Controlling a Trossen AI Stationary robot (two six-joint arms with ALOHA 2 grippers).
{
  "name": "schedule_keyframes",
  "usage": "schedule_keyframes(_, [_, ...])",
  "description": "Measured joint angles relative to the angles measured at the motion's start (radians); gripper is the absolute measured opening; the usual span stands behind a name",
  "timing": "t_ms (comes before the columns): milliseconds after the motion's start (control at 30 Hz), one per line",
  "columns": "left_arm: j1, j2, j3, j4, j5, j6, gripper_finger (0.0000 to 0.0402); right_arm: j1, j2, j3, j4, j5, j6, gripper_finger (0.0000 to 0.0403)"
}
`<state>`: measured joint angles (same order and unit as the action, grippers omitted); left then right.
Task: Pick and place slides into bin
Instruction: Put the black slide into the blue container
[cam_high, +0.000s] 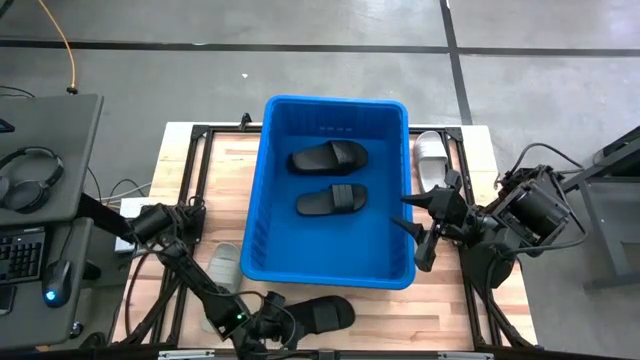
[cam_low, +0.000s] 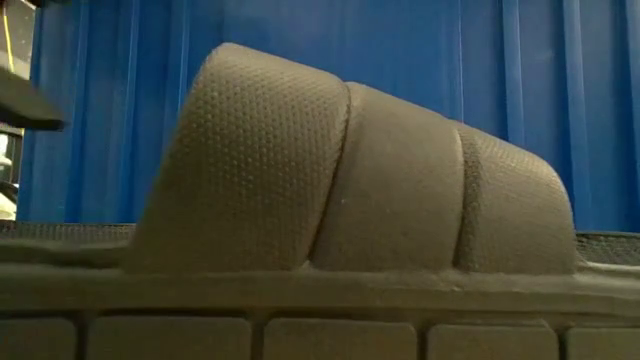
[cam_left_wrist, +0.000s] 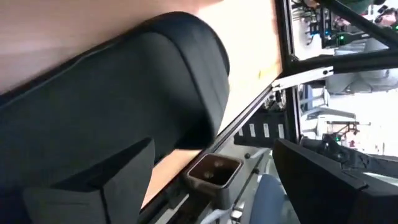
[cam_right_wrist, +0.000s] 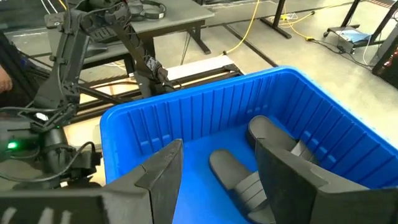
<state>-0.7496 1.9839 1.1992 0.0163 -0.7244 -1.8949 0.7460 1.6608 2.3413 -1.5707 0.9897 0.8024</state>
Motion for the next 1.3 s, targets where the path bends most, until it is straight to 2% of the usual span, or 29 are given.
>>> schedule_keyframes(433, [0.087, -0.002, 0.000, 0.031, 0.106, 0.031, 0.0312, 0.000, 0.000, 0.000, 0.000, -0.048, -0.023, 0.0193])
schedule_keyframes(633, [0.096, 0.069, 0.002, 0.112, 0.191, -0.024, 0.0312, 0.000, 0.000, 0.000, 0.000, -0.056, -0.026, 0.0193])
schedule_keyframes(767, [0.093, 0.103, 0.002, 0.215, 0.150, 0.010, 0.0312, 0.000, 0.000, 0.000, 0.000, -0.056, -0.030, 0.0193])
schedule_keyframes(1067, [0.115, 0.108, 0.023, 0.237, 0.073, 0.053, 0.0311, 0.000, 0.000, 0.000, 0.000, -0.058, -0.044, 0.0193])
schedule_keyframes(1200, [0.124, 0.108, 0.023, 0.244, 0.112, 0.066, 0.0275, 0.000, 0.000, 0.000, 0.000, -0.059, -0.044, 0.0193])
schedule_keyframes(1300, [0.128, 0.109, 0.023, 0.223, 0.153, 0.069, 0.0204, 0.000, 0.000, 0.000, 0.000, -0.059, -0.044, 0.0193])
